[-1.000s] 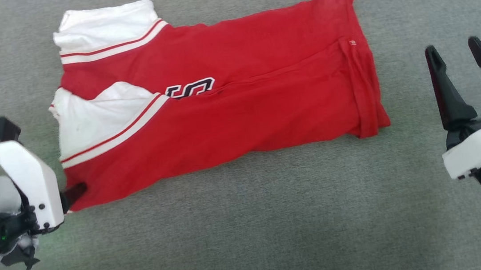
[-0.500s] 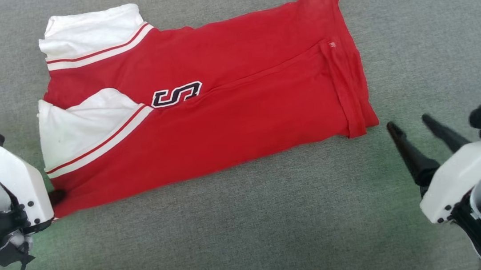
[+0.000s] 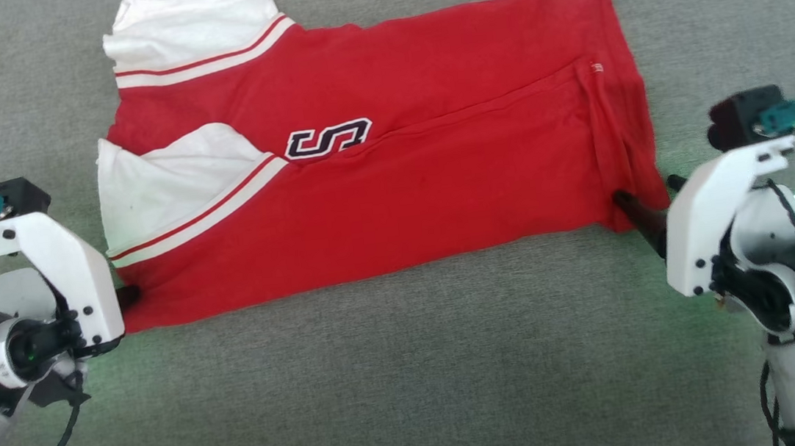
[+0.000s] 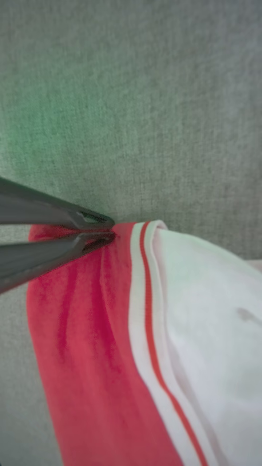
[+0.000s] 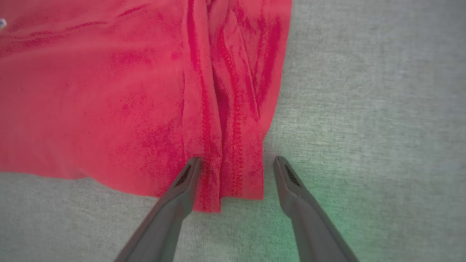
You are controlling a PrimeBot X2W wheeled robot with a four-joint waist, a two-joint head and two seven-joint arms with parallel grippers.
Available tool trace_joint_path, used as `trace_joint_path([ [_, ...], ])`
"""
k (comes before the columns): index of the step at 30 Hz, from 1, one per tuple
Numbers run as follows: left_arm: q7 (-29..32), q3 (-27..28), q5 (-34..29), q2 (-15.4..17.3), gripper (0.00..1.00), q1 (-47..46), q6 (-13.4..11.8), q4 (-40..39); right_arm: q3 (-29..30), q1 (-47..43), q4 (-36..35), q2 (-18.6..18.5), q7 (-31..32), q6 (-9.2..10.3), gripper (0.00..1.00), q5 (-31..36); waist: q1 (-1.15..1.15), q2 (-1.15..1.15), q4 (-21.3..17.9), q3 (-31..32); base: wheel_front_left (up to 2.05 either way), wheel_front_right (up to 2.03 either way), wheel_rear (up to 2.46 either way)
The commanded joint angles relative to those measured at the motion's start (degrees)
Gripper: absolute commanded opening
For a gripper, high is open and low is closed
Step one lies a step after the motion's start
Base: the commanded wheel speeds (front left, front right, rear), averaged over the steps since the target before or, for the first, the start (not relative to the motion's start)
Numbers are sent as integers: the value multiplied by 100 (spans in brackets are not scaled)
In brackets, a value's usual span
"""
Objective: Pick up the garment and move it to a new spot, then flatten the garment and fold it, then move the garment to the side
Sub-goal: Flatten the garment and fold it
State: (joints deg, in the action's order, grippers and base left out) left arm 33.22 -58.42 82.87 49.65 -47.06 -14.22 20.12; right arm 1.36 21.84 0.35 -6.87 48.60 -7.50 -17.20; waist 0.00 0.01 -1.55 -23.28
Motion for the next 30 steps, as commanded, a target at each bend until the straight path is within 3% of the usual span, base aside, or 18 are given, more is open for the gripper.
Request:
trace_joint_path([
  [1,69,-320,-1,-490,0,277,53,88,-41,138,145,-2,118,2,100,66,0,-1,58,-33,0,0,0],
  [8,77,-331,-61,-642,0,162,155,226,-256,570,993,38,785,2,100,184,0,-1,205,-77,0,0,0],
  [9,70,-321,-51,-661,0,154,170,247,-318,603,1094,2,876,2,62,203,0,-1,221,-80,0,0,0],
  [10,68,-324,-59,-675,0,151,190,266,-356,621,1203,-33,980,2,0,185,0,-1,237,-77,0,0,0],
  [16,37,-277,-37,-671,0,145,219,325,-410,772,1301,-303,1185,7,0,5,0,-1,303,-37,0,0,0],
  [20,125,-207,21,-466,0,117,138,198,-390,795,1099,-532,1344,9,0,-125,0,-1,329,34,0,0,0],
  [30,383,-85,102,331,0,174,-554,-905,-348,415,293,-1091,2030,9,0,-607,0,-1,448,197,0,0,0],
])
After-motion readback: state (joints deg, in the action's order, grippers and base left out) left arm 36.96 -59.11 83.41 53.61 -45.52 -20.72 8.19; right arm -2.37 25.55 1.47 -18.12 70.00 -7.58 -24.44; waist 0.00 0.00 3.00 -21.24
